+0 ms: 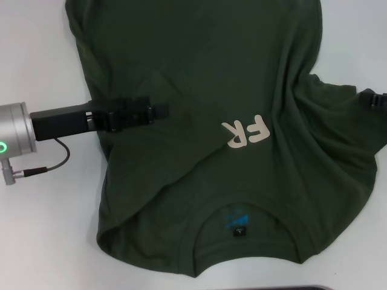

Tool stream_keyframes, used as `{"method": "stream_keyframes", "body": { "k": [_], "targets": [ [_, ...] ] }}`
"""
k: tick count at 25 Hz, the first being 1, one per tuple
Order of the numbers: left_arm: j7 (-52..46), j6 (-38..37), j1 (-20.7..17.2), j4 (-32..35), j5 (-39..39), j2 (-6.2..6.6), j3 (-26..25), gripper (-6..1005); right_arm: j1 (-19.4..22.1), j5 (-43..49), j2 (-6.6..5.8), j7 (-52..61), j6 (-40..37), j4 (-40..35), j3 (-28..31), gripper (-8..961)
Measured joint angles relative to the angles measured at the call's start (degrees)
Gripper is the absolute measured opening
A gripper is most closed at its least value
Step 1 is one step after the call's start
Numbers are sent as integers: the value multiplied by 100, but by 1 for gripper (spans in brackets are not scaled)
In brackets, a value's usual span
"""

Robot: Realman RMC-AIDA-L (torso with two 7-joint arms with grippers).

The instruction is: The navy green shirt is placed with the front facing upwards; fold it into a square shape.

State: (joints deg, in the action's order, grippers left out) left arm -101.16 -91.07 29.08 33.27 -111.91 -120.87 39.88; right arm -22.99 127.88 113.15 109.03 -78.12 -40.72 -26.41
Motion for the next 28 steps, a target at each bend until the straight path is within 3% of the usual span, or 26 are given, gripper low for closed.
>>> {"method": "stream_keyframes", "body": {
  "k": [8,17,28],
  "targets": [
    [0,80,30,-87,-5,2,3,887,-4,0,33,-7,48,3,-104,890],
    [0,89,38,-85,-7,3,2,887,27,0,27,-4,-26,15,-111,679],
    [0,134,36,-90,8,-6,-7,888,57,-29,-8,-87,-229,38,-21,222]
  ]
}}
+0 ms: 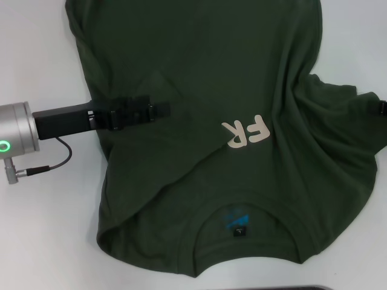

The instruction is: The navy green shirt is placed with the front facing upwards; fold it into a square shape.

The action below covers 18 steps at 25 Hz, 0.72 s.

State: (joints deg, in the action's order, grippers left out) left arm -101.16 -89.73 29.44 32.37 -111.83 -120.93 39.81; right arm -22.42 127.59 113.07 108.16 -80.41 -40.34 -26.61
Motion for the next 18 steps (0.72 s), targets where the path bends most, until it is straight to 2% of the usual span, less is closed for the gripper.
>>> {"method": "stream_keyframes", "body": {
  "k": [5,14,18],
  "targets": [
    [-11,0,0,-2,24,0,0,888,8,-12,12,-85,-59,-31,214,12],
    [-23,4,0,-3,39,-16,-30,888,136,-15,-7,-167,-229,-44,821,1],
    [-30,13,11,-3,39,-18,-34,888,184,-23,-22,-269,-536,-55,1170,1]
  ]
}}
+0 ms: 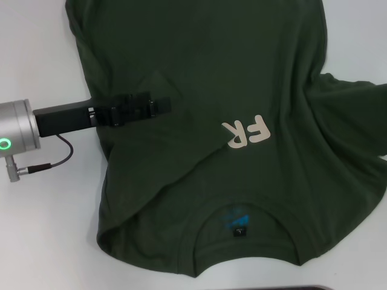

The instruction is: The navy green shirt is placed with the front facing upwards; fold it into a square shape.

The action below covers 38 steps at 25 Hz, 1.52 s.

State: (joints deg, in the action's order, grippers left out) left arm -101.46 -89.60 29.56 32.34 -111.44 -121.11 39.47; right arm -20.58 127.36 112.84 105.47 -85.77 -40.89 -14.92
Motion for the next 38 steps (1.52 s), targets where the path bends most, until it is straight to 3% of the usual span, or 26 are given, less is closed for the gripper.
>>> {"method": "stream_keyframes", "body": {
  "k": [11,23,38],
  "targets": [
    [-14,4,44,0,0,0,20,887,13,-387,-13,126,-1103,-379,398,2],
    [-10,4,64,0,0,0,-3,884,9,-506,-23,245,-1271,-470,564,2],
    [24,94,147,-149,-28,20,16,884,-700,-505,421,242,-1128,-366,-77,2]
  ]
}}
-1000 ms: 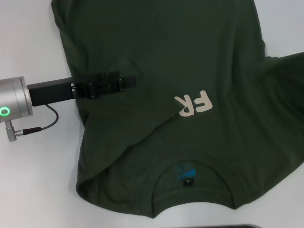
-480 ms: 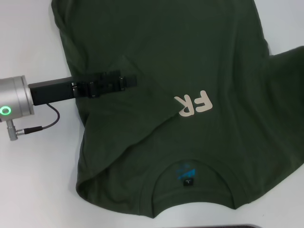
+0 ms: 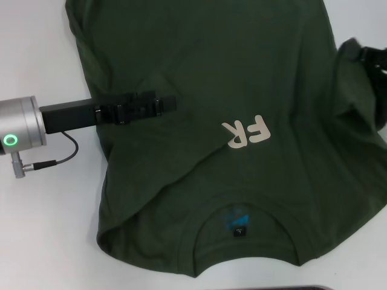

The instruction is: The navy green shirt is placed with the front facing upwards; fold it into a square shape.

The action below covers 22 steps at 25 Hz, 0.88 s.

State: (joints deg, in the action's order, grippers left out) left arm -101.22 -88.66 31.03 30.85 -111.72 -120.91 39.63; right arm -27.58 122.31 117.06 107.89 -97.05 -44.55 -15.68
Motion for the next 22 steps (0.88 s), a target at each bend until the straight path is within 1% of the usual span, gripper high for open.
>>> {"method": "stream_keyframes", "body": {
  "k": [4,8,15,19,22],
  "targets": [
    [3,47,0,0,-11,-7,1,884,-93,8,53,3,210,122,-338,5],
    [5,57,0,0,-16,-10,-8,884,-130,12,17,12,353,347,-512,16],
    [7,67,9,0,-10,-12,-17,884,-90,0,8,21,534,429,-492,139],
    [7,104,22,0,-16,-12,-8,885,-120,46,9,22,782,555,-725,210],
    [7,143,21,0,-16,-12,6,885,-153,48,19,22,932,584,-1004,333]
  ]
}}
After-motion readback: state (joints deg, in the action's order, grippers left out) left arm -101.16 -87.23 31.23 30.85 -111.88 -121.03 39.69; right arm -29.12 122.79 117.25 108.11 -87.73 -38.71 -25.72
